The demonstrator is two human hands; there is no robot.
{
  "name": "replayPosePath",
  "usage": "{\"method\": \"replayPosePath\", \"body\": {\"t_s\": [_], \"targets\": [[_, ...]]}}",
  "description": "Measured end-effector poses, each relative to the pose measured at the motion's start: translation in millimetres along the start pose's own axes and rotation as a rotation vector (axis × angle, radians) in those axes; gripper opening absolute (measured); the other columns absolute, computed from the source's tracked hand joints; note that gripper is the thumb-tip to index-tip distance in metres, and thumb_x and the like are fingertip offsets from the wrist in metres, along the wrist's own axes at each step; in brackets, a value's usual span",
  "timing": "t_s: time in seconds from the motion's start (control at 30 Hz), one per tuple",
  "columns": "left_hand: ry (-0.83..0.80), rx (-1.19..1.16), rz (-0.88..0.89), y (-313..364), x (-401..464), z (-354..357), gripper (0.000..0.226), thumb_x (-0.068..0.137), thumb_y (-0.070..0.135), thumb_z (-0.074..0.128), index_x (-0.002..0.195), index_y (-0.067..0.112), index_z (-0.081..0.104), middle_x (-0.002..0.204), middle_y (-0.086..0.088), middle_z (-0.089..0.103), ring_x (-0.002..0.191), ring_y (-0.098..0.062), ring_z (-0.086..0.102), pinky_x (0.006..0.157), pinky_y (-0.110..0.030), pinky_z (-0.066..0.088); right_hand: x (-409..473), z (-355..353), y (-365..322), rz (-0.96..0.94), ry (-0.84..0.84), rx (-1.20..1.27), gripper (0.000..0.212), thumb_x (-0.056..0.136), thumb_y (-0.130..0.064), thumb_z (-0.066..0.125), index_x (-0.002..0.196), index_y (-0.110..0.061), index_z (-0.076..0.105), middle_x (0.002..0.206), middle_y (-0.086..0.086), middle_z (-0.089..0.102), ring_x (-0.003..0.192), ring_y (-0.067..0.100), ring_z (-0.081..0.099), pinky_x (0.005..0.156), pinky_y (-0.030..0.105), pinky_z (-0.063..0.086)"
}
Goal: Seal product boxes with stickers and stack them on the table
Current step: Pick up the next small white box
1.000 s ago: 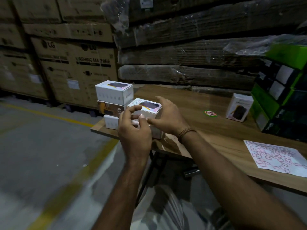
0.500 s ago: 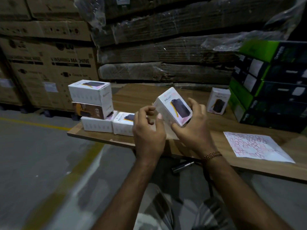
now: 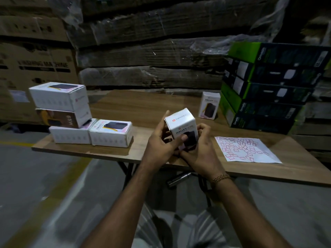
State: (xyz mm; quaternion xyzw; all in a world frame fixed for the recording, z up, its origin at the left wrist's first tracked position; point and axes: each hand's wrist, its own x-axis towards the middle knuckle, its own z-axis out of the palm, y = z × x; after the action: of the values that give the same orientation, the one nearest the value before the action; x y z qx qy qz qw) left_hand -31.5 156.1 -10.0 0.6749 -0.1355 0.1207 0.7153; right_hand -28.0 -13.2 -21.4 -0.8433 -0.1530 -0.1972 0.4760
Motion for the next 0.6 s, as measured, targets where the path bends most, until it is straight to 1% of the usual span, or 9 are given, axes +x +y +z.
{"method": "replayPosePath", "body": {"t_s": [0.07,0.2,0.23,0.3,0.37,0.47,0.5,0.57,0.6], "targets": [[-0.015,-0.043,0.005,-4,1,-6,0.098,0.089,0.012,0.085,0.167,0.035,0.030,0.136,0.007,0.071,0.127,-0.008,0.067,0.088,-0.029,0.062,0,4,2,-0.012,0.021,0.011,0.084,0.074,-0.034,0.096,0.124,-0.037,0.029,0.126,-0.008,0.059,0.115,0.009,0.062,0.091,0.030,0.058],[-0.070,-0.076,-0.005,-9,4,-12,0.094,0.087,0.010,0.086,0.165,0.031,0.037,0.144,0.006,0.067,0.136,-0.009,0.061,0.096,-0.026,0.058,-3,5,5,-0.040,0.057,0.025,0.081,0.074,-0.035,0.096,0.125,-0.029,0.033,0.123,-0.006,0.059,0.113,0.014,0.064,0.089,0.039,0.060],[-0.080,-0.076,-0.004,-9,4,-12,0.093,0.087,0.012,0.086,0.165,0.030,0.038,0.145,0.006,0.067,0.136,-0.009,0.060,0.097,-0.025,0.057,-3,4,5,-0.043,0.062,0.027,0.082,0.074,-0.035,0.096,0.125,-0.028,0.033,0.122,-0.007,0.059,0.112,0.013,0.064,0.089,0.038,0.060],[-0.083,-0.077,-0.012,-9,4,-12,0.088,0.087,0.015,0.086,0.163,0.028,0.043,0.142,0.006,0.069,0.135,-0.009,0.062,0.097,-0.027,0.058,-3,4,4,-0.035,0.068,0.025,0.082,0.074,-0.033,0.097,0.126,-0.025,0.034,0.119,-0.012,0.057,0.111,0.008,0.062,0.088,0.030,0.058],[-0.059,-0.082,-0.042,-11,6,-10,0.072,0.090,0.018,0.084,0.155,0.024,0.053,0.135,0.001,0.073,0.130,-0.014,0.066,0.092,-0.031,0.061,-3,3,2,-0.026,0.069,0.027,0.083,0.072,-0.032,0.098,0.126,-0.025,0.035,0.117,-0.019,0.055,0.109,-0.001,0.060,0.087,0.021,0.056],[0.002,-0.097,-0.111,-15,12,-6,0.040,0.098,0.035,0.076,0.135,0.021,0.069,0.122,-0.004,0.078,0.118,-0.025,0.074,0.091,-0.045,0.062,-4,0,-2,-0.042,0.074,0.089,0.087,0.065,-0.036,0.102,0.129,-0.029,0.044,0.119,-0.019,0.061,0.112,-0.004,0.063,0.087,0.024,0.059],[0.034,-0.104,-0.147,-16,14,-5,0.039,0.099,0.044,0.073,0.130,0.020,0.070,0.119,-0.004,0.079,0.113,-0.028,0.076,0.091,-0.048,0.061,-4,-2,-3,-0.052,0.068,0.128,0.089,0.062,-0.036,0.103,0.132,-0.031,0.048,0.122,-0.017,0.065,0.113,-0.001,0.065,0.088,0.026,0.060],[0.112,-0.086,-0.239,-14,21,-3,0.055,0.093,0.063,0.072,0.128,0.020,0.069,0.113,-0.003,0.081,0.104,-0.026,0.078,0.088,-0.047,0.062,-4,-5,-2,-0.041,0.034,0.244,0.093,0.058,-0.030,0.106,0.136,-0.034,0.057,0.123,-0.013,0.072,0.111,0.011,0.072,0.089,0.034,0.063],[0.144,-0.065,-0.293,-14,26,-2,0.067,0.087,0.070,0.072,0.130,0.019,0.067,0.110,-0.002,0.082,0.095,-0.024,0.079,0.080,-0.044,0.063,-4,-7,-1,-0.020,0.013,0.316,0.093,0.057,-0.025,0.106,0.138,-0.033,0.060,0.120,-0.012,0.075,0.107,0.017,0.075,0.089,0.038,0.064]]}}
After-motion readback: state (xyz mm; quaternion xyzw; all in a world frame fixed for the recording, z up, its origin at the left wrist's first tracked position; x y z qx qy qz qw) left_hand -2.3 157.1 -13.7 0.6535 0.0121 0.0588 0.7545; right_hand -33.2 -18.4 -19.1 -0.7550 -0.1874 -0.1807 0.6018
